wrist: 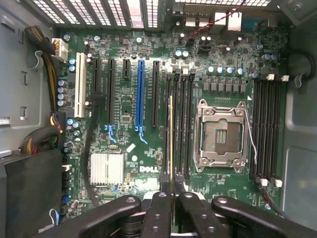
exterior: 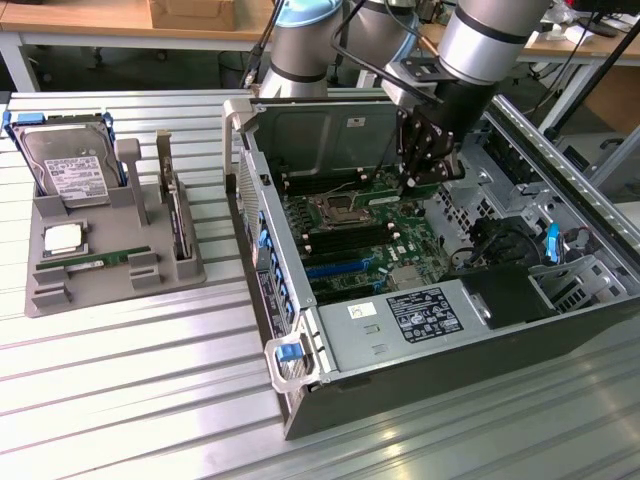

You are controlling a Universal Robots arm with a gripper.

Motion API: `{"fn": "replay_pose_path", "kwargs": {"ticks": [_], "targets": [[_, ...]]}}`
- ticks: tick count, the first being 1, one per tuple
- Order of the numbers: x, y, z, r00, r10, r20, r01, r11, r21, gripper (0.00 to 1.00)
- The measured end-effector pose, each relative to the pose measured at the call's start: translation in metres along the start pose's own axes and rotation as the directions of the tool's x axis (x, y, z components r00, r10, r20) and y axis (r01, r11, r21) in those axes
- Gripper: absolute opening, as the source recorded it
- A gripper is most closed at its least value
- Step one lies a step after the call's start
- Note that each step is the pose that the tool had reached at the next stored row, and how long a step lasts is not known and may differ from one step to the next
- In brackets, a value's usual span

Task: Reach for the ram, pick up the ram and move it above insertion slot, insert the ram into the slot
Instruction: 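Insert the ram into the slot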

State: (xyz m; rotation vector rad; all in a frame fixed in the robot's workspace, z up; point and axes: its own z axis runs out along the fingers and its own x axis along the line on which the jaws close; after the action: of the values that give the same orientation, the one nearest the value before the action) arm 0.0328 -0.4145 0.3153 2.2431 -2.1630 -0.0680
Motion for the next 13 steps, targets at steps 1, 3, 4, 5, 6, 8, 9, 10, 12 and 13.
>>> {"fn": "replay_pose_path", "kwargs": {"ticks": [1,3,4,5,6,8,9,10,12,13], "targets": [[0.0,0.0,0.0004,1.0,0.0,-0.0001,0.0,1.0,0.0,0.12],[0.0,-0.0001,0.0014,1.0,0.0,0.0,0.0,1.0,0.0,0.12],[0.0,-0.0001,0.0018,1.0,0.0,-0.0001,0.0,1.0,0.0,0.12],[0.0001,-0.0001,0.0024,1.0,0.0,0.0,0.0,1.0,0.0,0.12],[0.0,-0.0001,0.0029,1.0,0.0,0.0,0.0,1.0,0.0,0.12],[0.0001,-0.0002,0.0043,1.0,0.0,-0.0001,0.0,1.0,0.0,0.12],[0.0001,-0.0002,0.0047,1.0,0.0,-0.0001,0.0,1.0,0.0,0.12],[0.0001,-0.0002,0.0051,1.0,0.0,-0.0001,0.0,1.0,0.0,0.12],[0.0001,-0.0003,0.0073,1.0,0.0,0.0,0.0,1.0,0.0,0.12],[0.0001,-0.0003,0.0077,1.0,0.0,0.0,0.0,1.0,0.0,0.12]]}}
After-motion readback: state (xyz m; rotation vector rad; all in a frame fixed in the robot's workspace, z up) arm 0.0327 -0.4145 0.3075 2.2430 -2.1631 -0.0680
